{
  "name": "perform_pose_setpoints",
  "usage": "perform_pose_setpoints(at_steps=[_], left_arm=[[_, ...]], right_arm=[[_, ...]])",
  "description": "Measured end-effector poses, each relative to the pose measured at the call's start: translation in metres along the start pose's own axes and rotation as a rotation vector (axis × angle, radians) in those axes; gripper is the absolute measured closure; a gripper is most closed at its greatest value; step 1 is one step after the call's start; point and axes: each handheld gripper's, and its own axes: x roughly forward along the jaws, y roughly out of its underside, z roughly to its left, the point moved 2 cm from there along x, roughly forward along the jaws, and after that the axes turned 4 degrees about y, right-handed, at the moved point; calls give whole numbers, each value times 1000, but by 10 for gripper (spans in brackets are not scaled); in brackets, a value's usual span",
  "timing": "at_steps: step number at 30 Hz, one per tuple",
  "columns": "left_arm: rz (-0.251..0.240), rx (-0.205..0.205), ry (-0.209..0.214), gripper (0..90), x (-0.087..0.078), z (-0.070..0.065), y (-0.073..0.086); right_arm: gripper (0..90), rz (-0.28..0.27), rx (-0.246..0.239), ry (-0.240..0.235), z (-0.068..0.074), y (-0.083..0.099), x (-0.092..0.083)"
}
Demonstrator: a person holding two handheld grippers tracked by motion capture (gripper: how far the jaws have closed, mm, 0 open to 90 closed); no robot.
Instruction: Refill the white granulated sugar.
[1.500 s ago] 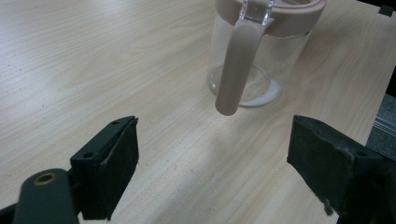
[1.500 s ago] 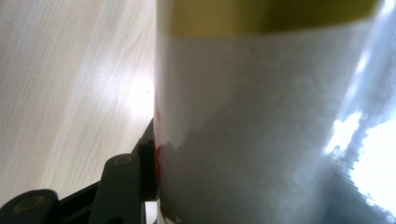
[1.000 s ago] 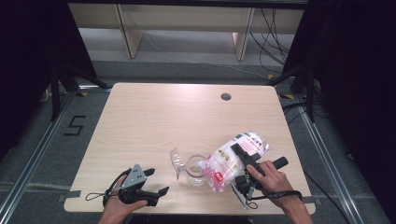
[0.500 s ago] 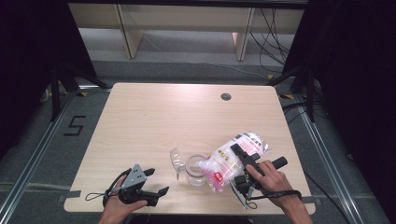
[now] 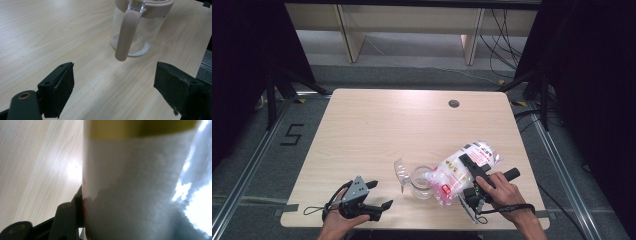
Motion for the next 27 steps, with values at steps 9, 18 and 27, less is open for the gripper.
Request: perform_pose_setpoints(at_steps=[9,18,27], left_arm=[[13,12,-3,161,-1,1,0],[14,12,-2,161,-1,1,0],[32,30,-9,161,-2,3,0]], right_arm=[[497,21,-21,-11,-2,1,-2],[499,48,-10,-15,-1,0,-5],[500,47,-26,-17,-1,0,-5]])
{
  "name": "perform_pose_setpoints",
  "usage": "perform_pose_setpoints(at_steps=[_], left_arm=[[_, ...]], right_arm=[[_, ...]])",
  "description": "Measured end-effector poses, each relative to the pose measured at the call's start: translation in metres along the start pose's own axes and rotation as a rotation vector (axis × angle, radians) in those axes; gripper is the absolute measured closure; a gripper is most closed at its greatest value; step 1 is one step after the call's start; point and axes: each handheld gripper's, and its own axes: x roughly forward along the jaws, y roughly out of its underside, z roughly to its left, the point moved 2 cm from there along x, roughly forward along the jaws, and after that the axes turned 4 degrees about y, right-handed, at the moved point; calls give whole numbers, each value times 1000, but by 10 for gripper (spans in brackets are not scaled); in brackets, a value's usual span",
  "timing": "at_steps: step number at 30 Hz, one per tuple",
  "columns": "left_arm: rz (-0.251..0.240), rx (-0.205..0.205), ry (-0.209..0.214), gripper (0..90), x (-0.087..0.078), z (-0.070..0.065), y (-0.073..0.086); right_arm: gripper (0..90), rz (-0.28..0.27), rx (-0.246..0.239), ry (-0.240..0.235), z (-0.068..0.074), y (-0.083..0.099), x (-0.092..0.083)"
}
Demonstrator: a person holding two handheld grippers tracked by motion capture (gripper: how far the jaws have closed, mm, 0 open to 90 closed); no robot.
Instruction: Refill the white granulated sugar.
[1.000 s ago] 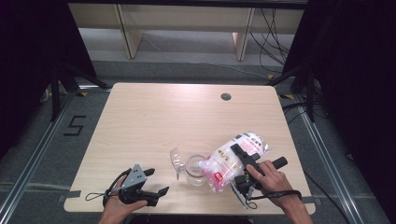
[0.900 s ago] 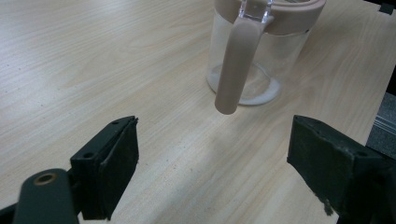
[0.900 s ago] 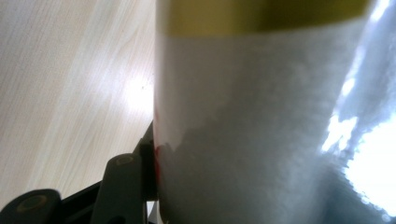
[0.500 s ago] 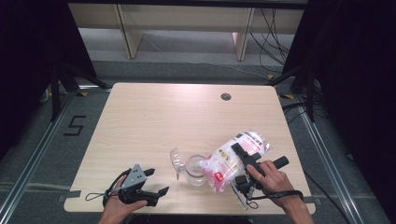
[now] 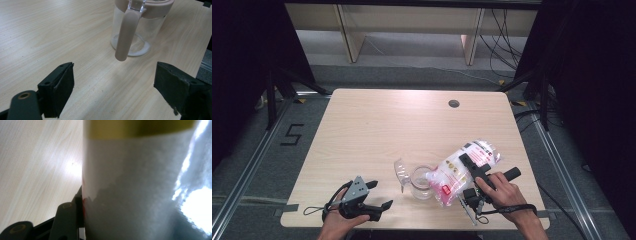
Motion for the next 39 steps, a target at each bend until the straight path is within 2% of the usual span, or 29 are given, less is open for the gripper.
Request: perform_pose_setpoints(at_steps=[2,3,5,6,11,13,16,19,21,23,25,26,27,28,29,32,33,36,39], left_arm=[[0,0,-1,160,0,0,0],[0,0,-1,161,0,0,0],[-1,0,-1,160,0,0,0],[-18,-18,8,161,1,-2,0],[-17,-18,8,161,1,-2,0],[-22,-22,9,160,2,-2,0],[-19,-19,10,160,1,-2,0],[-14,-14,6,161,1,-1,0],[-17,-17,8,160,1,-2,0],[-14,-13,6,160,1,-1,0],[-23,-23,8,160,1,-2,0],[-1,-1,1,160,0,0,0],[3,2,1,160,0,0,0],[-21,-20,5,161,1,-2,-1],[-22,-6,6,161,1,-1,-1],[-20,2,8,160,1,-1,-1],[-25,-29,8,161,1,-3,0],[-13,8,7,161,0,-1,-1],[-22,-2,6,161,1,-1,-1]], right_arm=[[501,0,0,-2,0,0,0],[501,-10,2,13,0,0,1],[501,-32,-30,24,-3,-1,2],[501,-30,-27,24,-2,-1,2],[502,-30,-29,23,-2,-1,2],[503,-10,1,15,0,-1,1],[504,-32,-31,24,-3,-1,2],[504,-29,-13,18,-1,-1,2],[505,-31,-27,21,-2,-1,2],[505,-13,-14,8,0,-1,0],[506,-37,-45,18,-3,-1,2],[506,-35,-42,16,-3,-1,2],[506,-33,-39,15,-2,-1,2],[507,-33,-39,14,-2,-1,2],[507,-29,-41,6,-3,-1,2],[507,-26,-42,5,-3,-1,2],[508,-35,-44,15,-3,-1,2],[508,-28,-41,13,-4,-1,2],[509,-30,-41,20,-4,-1,2]])
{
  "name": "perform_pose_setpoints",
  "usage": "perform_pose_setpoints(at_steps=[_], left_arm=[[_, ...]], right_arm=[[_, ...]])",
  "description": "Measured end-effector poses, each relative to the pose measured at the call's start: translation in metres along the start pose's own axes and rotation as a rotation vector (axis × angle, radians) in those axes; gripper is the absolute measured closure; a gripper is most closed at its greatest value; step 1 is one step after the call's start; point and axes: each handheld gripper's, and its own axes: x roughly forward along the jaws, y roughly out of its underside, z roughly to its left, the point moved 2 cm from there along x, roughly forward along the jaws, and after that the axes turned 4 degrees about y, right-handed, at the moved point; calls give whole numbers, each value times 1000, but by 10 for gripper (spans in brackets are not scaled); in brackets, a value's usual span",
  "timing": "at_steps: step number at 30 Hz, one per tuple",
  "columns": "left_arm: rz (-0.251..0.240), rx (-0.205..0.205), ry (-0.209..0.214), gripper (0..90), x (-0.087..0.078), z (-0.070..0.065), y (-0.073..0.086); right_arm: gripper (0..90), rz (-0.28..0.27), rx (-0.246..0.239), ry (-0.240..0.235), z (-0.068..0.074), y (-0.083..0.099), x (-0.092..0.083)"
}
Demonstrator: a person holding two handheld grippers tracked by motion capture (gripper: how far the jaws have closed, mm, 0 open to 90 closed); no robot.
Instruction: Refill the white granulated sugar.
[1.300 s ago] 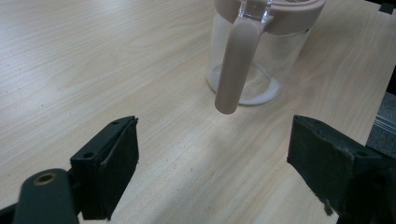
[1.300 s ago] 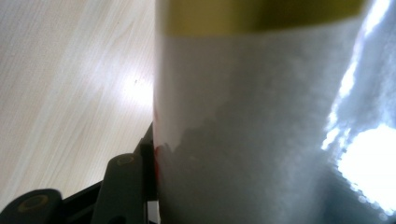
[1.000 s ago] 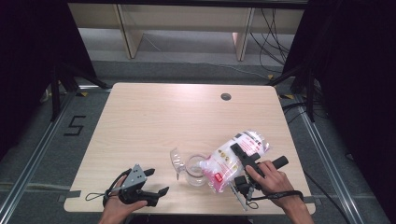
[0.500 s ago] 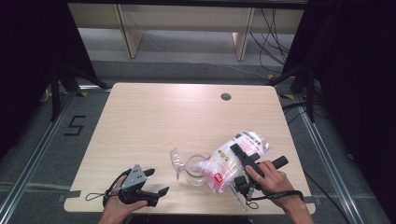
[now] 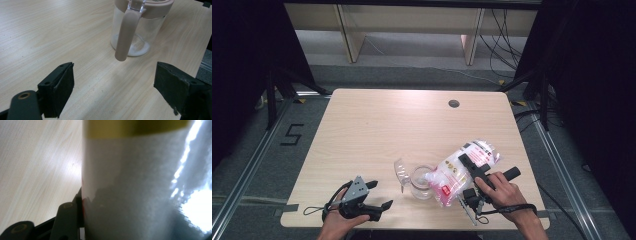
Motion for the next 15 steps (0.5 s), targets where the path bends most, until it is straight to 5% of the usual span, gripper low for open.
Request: perform_pose_setpoints(at_steps=[3,4,15], left_arm=[[-1,1,1,161,0,-1,0],[2,2,4,161,1,0,1],[-4,-17,5,161,1,-2,0]], right_arm=[[510,16,30,-17,3,0,-1],[509,-8,-5,-8,1,0,1],[511,10,26,-20,3,-1,0]])
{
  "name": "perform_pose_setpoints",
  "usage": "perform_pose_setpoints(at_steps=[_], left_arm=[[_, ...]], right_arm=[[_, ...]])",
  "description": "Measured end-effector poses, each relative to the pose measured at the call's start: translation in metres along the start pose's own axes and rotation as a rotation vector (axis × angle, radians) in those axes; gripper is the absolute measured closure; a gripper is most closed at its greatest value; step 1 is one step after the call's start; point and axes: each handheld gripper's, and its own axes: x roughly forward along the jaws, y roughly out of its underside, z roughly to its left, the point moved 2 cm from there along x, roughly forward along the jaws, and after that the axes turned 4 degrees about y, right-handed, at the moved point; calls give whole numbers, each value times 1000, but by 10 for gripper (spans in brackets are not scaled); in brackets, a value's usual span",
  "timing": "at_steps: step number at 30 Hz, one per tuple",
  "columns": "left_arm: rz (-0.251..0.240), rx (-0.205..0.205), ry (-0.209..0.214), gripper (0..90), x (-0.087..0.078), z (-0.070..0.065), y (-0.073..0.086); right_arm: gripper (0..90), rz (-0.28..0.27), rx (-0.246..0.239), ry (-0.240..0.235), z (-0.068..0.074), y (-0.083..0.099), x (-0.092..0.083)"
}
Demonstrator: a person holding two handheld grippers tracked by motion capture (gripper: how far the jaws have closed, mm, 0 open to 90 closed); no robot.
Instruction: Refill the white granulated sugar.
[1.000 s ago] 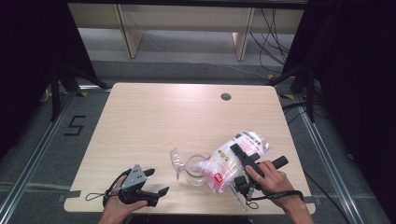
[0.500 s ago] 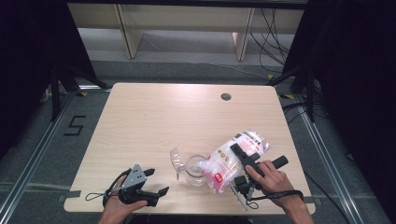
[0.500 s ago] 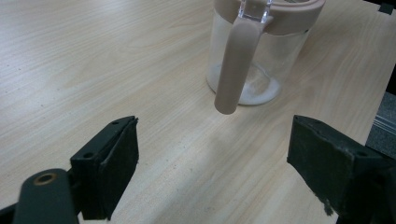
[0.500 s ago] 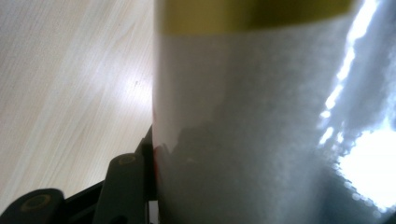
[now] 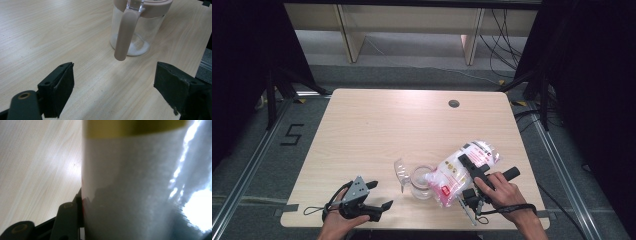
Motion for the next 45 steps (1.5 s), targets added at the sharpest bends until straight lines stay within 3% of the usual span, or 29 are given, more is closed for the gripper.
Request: perform_pose_setpoints(at_steps=[6,11,13,33,36,40,45], left_arm=[[-1,2,1,161,-1,0,0],[8,8,-1,160,-1,0,0],[7,10,-1,161,-1,0,0],[11,3,-8,161,-1,1,0],[12,5,-5,160,-1,1,1],[13,9,-6,161,-1,2,1],[15,8,-5,160,-1,2,1]], right_arm=[[513,4,5,-7,1,0,0],[514,8,-24,-6,-3,0,-1],[514,15,-9,-8,-2,1,-2],[517,9,-37,5,-3,0,-2],[517,6,-23,0,-2,0,-3],[518,1,-73,5,-5,-2,-2],[519,15,-62,1,-4,-1,-3]])
